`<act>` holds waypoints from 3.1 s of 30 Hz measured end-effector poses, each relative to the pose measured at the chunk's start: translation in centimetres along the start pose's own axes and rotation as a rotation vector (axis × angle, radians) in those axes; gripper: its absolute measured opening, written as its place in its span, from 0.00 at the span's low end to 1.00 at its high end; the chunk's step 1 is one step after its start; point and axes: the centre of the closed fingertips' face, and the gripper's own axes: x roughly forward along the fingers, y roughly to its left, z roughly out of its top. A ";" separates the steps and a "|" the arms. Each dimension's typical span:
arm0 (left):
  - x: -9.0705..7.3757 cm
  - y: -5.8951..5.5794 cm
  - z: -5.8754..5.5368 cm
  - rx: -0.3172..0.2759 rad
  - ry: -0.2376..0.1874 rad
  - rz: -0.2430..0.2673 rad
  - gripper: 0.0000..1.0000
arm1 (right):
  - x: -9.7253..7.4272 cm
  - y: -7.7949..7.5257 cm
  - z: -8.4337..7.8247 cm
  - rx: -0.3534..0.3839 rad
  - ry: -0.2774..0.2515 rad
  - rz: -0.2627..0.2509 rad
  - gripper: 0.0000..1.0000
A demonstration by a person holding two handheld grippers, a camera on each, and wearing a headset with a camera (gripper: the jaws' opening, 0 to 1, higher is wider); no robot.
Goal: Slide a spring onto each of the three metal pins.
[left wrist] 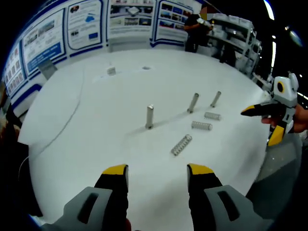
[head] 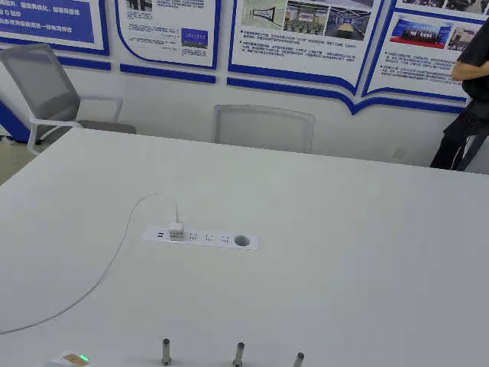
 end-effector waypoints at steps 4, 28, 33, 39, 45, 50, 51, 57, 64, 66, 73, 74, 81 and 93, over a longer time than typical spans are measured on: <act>-0.8 0.1 -0.4 -0.012 -0.025 0.004 0.55 | 0.1 0.0 0.3 0.007 -0.009 0.002 0.89; -4.7 0.8 -2.1 -0.063 -0.090 0.030 0.70 | 0.3 -0.1 0.4 0.012 -0.013 -0.001 0.90; -4.8 0.6 -2.4 -0.071 -0.092 0.023 0.72 | 0.2 0.1 0.3 0.014 -0.011 -0.002 0.90; -4.8 0.4 -3.0 -0.083 -0.089 0.024 0.72 | 0.1 0.6 -0.2 0.015 -0.003 0.002 0.90; -4.3 -0.2 -3.3 -0.071 -0.071 0.001 0.74 | 0.0 0.6 -0.4 0.015 0.001 0.002 0.91; -3.5 -0.8 -3.1 -0.056 -0.059 -0.020 0.74 | -0.3 0.6 -0.5 0.015 0.002 0.000 0.91; -3.4 -0.9 -3.0 -0.052 -0.059 -0.024 0.74 | -0.3 0.5 -0.5 0.016 0.001 -0.002 0.91; -2.4 -2.0 -2.3 -0.023 -0.051 -0.057 0.74 | -0.7 0.1 -0.6 0.024 -0.004 -0.015 0.91; -1.6 -2.5 -1.4 -0.010 -0.058 -0.074 0.74 | -1.1 -0.5 -0.3 0.030 -0.015 -0.029 0.91; -1.3 -2.6 -1.3 -0.015 -0.059 -0.082 0.74 | -1.2 -0.6 -0.2 0.034 -0.022 -0.033 0.91; -0.5 -3.4 -1.3 0.012 -0.044 -0.103 0.75 | -1.3 -0.7 -0.2 0.036 -0.022 -0.035 0.91; -0.4 -3.4 -1.2 0.015 -0.043 -0.105 0.75 | -1.4 -0.7 -0.2 0.036 -0.022 -0.036 0.91; 0.5 -4.0 -0.8 0.036 -0.036 -0.127 0.74 | -1.4 -0.8 -0.2 0.037 -0.023 -0.038 0.91; 1.8 -4.5 -1.1 0.040 -0.017 -0.149 0.74 | -1.4 -0.6 -0.7 0.042 -0.010 -0.037 0.91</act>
